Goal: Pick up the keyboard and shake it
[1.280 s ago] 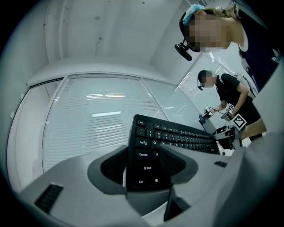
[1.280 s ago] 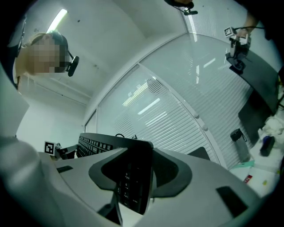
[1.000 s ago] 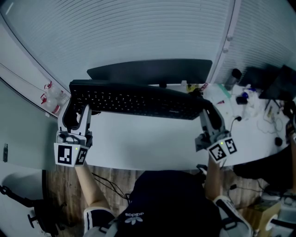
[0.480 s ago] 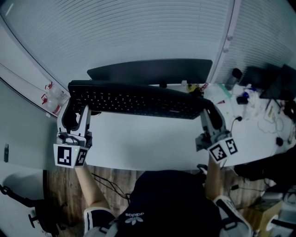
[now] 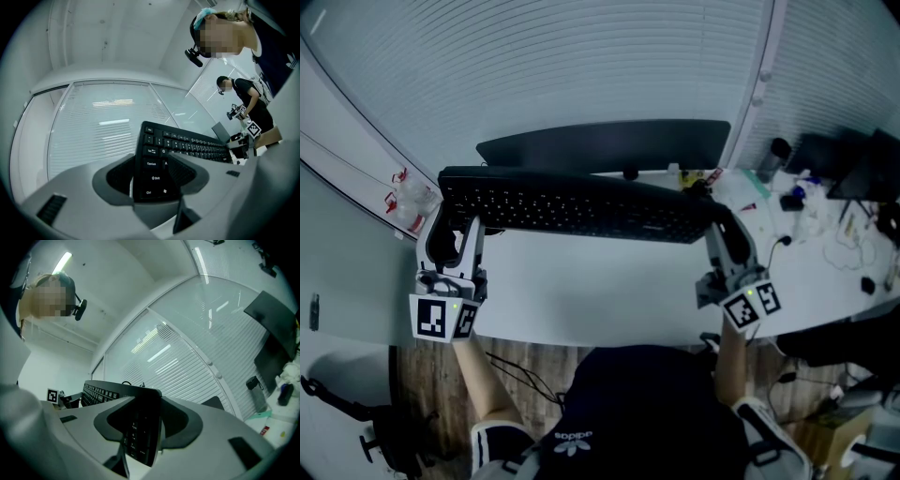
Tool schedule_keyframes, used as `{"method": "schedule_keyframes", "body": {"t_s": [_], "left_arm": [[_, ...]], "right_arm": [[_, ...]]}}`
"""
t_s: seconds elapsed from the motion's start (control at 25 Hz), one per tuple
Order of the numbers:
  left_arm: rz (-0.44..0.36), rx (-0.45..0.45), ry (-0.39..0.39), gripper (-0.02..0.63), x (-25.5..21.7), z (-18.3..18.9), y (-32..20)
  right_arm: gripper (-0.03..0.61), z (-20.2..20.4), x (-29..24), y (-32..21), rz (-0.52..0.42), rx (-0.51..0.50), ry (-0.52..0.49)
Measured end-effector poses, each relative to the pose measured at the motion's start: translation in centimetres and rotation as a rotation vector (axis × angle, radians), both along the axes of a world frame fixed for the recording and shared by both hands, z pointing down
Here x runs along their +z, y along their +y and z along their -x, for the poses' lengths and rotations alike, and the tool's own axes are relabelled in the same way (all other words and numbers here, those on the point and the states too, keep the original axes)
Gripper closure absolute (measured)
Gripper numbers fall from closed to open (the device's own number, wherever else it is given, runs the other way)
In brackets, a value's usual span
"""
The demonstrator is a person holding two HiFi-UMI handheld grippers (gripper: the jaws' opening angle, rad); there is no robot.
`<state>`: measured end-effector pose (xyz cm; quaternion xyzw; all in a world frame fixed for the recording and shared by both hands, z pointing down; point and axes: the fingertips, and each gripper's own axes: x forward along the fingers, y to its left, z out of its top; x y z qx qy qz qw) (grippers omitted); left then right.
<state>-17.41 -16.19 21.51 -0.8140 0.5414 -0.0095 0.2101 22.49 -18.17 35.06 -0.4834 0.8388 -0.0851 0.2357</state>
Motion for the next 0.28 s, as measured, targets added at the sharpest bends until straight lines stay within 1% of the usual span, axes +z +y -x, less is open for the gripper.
{"method": "schedule_keyframes", "body": {"t_s": [0.16, 0.28], "left_arm": [[0.001, 0.0, 0.001, 0.385, 0.05, 0.06, 0.0], [0.001, 0.001, 0.002, 0.385, 0.06, 0.06, 0.12]], "right_arm": [[0.428, 0.01, 0.05, -0.06, 0.001, 0.004, 0.006], [0.428, 0.2, -0.56, 0.03, -0.009, 0.005, 0.034]]}}
